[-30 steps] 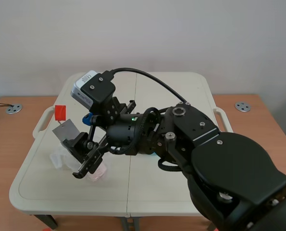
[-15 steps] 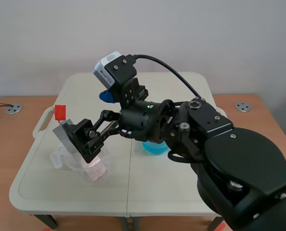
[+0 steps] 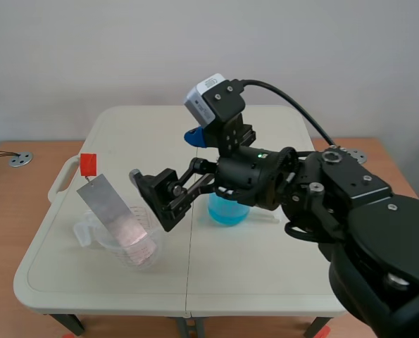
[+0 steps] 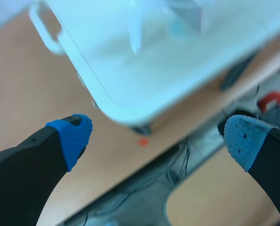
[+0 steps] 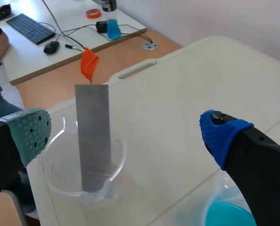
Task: Hold the metal plate by the orange handle, dip it into the blue solution, take it out and point at it, then put the plate back in the beaker on the left.
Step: 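Return to the home posture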
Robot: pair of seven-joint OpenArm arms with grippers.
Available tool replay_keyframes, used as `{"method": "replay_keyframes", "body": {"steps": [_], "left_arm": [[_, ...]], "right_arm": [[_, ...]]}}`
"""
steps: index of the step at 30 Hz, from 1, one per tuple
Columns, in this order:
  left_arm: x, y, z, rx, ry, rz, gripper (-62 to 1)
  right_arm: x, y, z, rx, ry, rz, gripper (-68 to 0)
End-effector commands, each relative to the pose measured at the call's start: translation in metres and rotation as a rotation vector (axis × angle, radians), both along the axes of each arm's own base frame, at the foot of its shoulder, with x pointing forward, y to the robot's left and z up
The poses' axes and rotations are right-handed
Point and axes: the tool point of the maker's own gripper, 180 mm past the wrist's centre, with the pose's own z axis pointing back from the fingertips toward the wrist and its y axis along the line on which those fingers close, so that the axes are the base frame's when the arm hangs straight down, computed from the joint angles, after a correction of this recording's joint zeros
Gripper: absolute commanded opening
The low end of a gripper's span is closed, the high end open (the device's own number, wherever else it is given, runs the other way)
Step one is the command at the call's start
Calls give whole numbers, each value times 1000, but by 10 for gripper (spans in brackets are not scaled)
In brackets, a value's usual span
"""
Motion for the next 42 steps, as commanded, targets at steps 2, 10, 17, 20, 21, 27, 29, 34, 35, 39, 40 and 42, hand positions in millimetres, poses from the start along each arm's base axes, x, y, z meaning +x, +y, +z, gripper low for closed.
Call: {"method": "replay_keyframes", "body": {"steps": [2, 10, 17, 20, 21, 27, 29, 34, 35, 39, 40, 42], "left_arm": [[23, -4, 20, -46, -100, 12, -4], [65, -10, 52, -88, -254, 9, -5], [83, -29, 60, -128, -302, -31, -5], [88, -41, 61, -149, -308, -54, -5], [90, -45, 62, -157, -312, -62, -5], [95, -69, 63, -193, -315, -135, -5], [97, -77, 63, -202, -317, -159, -5], [100, -94, 66, -229, -325, -206, -5], [101, -98, 67, -235, -327, -216, -5], [103, -108, 69, -251, -334, -242, -5], [103, -110, 69, -255, -335, -247, -5], [105, -113, 70, -260, -341, -253, -5]], "right_arm": [[1, -13, 24, 20, -71, -22, -12], [-18, -50, 35, -5, -101, -74, -12], [-41, -76, 33, -43, -85, -105, -12], [-50, -89, 30, -44, -58, -128, -12], [-53, -93, 29, -49, -53, -137, -12], [-70, -117, 26, -73, -28, -189, -12], [-76, -120, 26, -73, -16, -188, -12], [-88, -126, 22, -81, 13, -203, -12], [-90, -126, 21, -82, 21, -205, -12], [-93, -132, 17, -93, 36, -219, -12], [-93, -134, 17, -96, 35, -224, -12], [-91, -139, 18, -103, 29, -236, -12]]}}
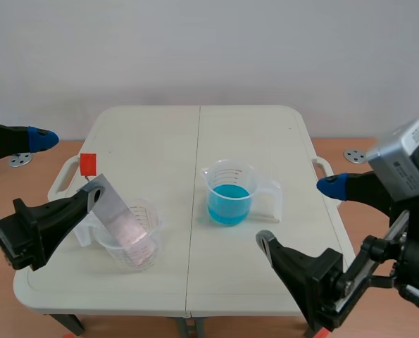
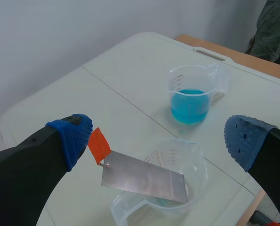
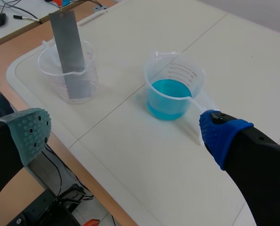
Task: Hold the metal plate by the orange handle, dip it into the blue solution, take it out and point at it, then put the plate back in the beaker on the left.
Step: 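Return to the home posture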
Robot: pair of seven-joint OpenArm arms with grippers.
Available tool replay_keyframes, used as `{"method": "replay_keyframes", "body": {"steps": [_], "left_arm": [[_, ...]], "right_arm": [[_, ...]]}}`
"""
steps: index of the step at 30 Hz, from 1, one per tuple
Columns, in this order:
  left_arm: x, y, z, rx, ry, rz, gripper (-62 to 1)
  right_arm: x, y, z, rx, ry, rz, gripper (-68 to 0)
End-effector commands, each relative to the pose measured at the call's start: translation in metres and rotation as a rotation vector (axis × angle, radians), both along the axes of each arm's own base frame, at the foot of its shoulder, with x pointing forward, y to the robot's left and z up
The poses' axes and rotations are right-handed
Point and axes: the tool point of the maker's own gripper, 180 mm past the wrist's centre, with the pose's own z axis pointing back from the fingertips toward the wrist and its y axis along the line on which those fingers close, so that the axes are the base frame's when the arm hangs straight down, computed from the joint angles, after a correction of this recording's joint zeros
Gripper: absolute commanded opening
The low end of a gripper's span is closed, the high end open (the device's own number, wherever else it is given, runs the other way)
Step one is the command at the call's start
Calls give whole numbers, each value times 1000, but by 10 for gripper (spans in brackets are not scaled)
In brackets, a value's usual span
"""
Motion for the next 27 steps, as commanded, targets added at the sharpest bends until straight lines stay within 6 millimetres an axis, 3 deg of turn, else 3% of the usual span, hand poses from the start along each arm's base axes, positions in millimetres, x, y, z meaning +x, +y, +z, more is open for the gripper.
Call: {"method": "replay_keyframes", "body": {"steps": [1, 27], "left_arm": [[3, -2, 11, -20, -34, -6, -5], [4, -7, 4, 1, -5, -15, -4]], "right_arm": [[6, -4, 13, 17, -42, -11, -12], [9, -11, 14, 3, -50, -29, -12]]}}
